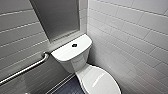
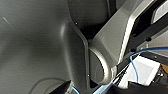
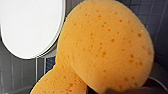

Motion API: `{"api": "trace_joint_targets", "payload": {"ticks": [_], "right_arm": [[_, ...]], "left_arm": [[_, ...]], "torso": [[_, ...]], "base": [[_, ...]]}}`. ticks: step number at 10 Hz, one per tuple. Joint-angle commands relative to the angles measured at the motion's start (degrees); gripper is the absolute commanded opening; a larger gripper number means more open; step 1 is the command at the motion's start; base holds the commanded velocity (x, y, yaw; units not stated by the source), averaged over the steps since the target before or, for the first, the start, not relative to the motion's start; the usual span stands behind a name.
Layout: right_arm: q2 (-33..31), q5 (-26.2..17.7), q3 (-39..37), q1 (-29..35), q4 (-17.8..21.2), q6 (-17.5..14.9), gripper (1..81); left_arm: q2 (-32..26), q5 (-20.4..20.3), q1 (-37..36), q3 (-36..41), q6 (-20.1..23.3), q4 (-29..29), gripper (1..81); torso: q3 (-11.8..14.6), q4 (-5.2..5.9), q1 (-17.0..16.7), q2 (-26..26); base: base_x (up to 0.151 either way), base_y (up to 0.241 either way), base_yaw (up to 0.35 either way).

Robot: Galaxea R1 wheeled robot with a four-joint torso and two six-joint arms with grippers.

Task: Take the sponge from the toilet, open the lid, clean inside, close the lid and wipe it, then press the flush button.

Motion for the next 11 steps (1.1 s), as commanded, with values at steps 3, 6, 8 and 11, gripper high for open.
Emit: {"api": "trace_joint_targets", "payload": {"ticks": [3,6,8,11], "right_arm": [[-6.4,-1.7,16.7,5.5,0.3,-3.6,1.0],[-3.6,-7.8,17.7,15.4,2.7,-3.5,1.0],[-0.2,-14.9,13.8,24.0,6.4,-3.5,1.0],[8.1,-23.9,4.4,34.7,8.8,-3.4,1.0]], "left_arm": [[-0.2,6.7,0.0,0.6,0.4,0.0,81.1],[-0.2,6.7,-0.2,0.5,0.4,-0.1,81.1],[-0.2,6.7,-0.4,0.3,0.4,-0.1,81.1],[-0.2,6.6,-0.6,0.1,0.3,-0.5,81.1]], "torso": [[0.0,0.00,0.0,0.0],[0.0,0.00,0.0,0.0],[0.0,0.00,0.0,0.0],[0.0,0.00,0.0,0.0]], "base": [[0.000,0.000,0.000],[0.000,0.000,0.000],[0.000,0.000,0.000],[0.000,0.000,0.000]]}}
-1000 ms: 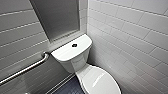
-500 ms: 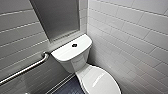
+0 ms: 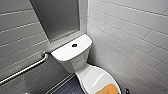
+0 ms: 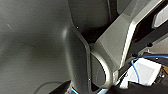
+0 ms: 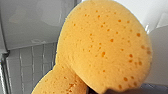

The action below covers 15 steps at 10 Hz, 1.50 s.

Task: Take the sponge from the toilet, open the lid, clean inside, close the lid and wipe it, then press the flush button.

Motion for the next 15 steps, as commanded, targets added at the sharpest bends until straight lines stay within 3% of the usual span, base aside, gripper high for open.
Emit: {"api": "trace_joint_targets", "payload": {"ticks": [1,6,11,15], "right_arm": [[7.5,-15.5,-11.1,13.8,3.7,-0.2,1.0],[27.9,-30.1,-39.1,23.3,0.4,-0.1,1.0],[37.9,-32.4,-47.8,28.4,-1.6,0.0,1.0],[46.4,-32.1,-58.5,26.6,-8.6,0.2,1.0]], "left_arm": [[-0.2,6.7,0.2,0.2,0.3,-0.5,81.1],[-0.9,6.6,0.2,0.2,0.3,-0.7,81.1],[-1.2,6.7,0.2,0.0,0.3,-0.8,81.1],[-1.4,6.7,0.4,0.0,0.2,-0.8,81.1]], "torso": [[0.0,0.00,0.0,0.0],[0.0,0.00,0.0,0.0],[0.0,0.00,0.0,0.0],[0.0,0.00,0.0,0.0]], "base": [[0.000,0.000,0.000],[0.000,0.000,0.000],[0.000,0.000,0.000],[0.000,0.000,0.000]]}}
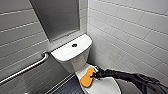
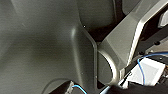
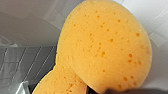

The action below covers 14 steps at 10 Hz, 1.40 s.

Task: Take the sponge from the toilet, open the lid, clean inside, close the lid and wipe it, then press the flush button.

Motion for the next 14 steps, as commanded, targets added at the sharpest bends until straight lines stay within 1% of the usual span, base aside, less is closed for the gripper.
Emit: {"api": "trace_joint_targets", "payload": {"ticks": [1,3,5,7,8,11,14], "right_arm": [[5.2,-2.4,-3.3,5.9,-4.2,0.1,1.0],[5.7,-2.0,-4.1,3.4,-4.7,0.2,1.0],[4.7,-2.5,-5.4,1.0,-4.8,0.2,1.0],[2.6,-2.6,-4.8,-1.0,-4.7,0.2,1.0],[0.3,-2.9,-2.9,-1.8,-4.7,0.2,1.0],[-8.7,-1.9,5.8,-5.6,-4.4,0.7,1.0],[-16.5,0.3,12.9,-9.7,-4.2,1.1,1.0]], "left_arm": [[-0.4,6.7,0.6,0.2,0.2,-0.6,81.1],[-0.4,6.7,0.6,-0.3,0.3,-0.6,81.1],[-0.2,6.7,0.6,-0.3,0.3,-0.6,81.1],[-0.2,6.7,0.6,-0.3,0.3,-0.6,81.1],[-0.2,6.7,0.6,-0.3,0.3,-0.6,81.1],[0.2,6.7,0.7,-0.3,0.3,-0.5,81.1],[0.2,6.7,0.5,-0.3,0.3,-0.5,81.1]], "torso": [[0.0,0.00,0.0,0.0],[0.0,0.00,0.0,0.0],[0.0,0.00,0.0,0.0],[0.0,0.00,0.0,0.0],[0.0,0.00,0.0,0.0],[0.0,0.00,0.0,0.0],[0.0,0.00,0.0,0.0]], "base": [[0.000,0.000,0.000],[0.000,0.000,0.000],[0.000,0.000,0.000],[0.000,0.000,0.000],[0.000,0.000,0.000],[0.000,0.000,0.000],[0.000,0.000,0.000]]}}
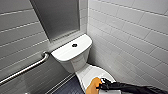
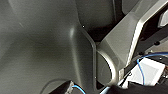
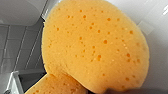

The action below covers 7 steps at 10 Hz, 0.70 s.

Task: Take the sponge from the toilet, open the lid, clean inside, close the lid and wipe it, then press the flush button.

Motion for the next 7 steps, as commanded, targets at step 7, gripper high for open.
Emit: {"api": "trace_joint_targets", "payload": {"ticks": [7], "right_arm": [[-23.7,2.2,20.4,-8.7,-0.1,2.0,1.0]], "left_arm": [[-0.1,6.7,0.2,0.4,0.4,-0.2,81.1]], "torso": [[0.0,0.00,0.0,0.0]], "base": [[0.000,0.000,0.000]]}}
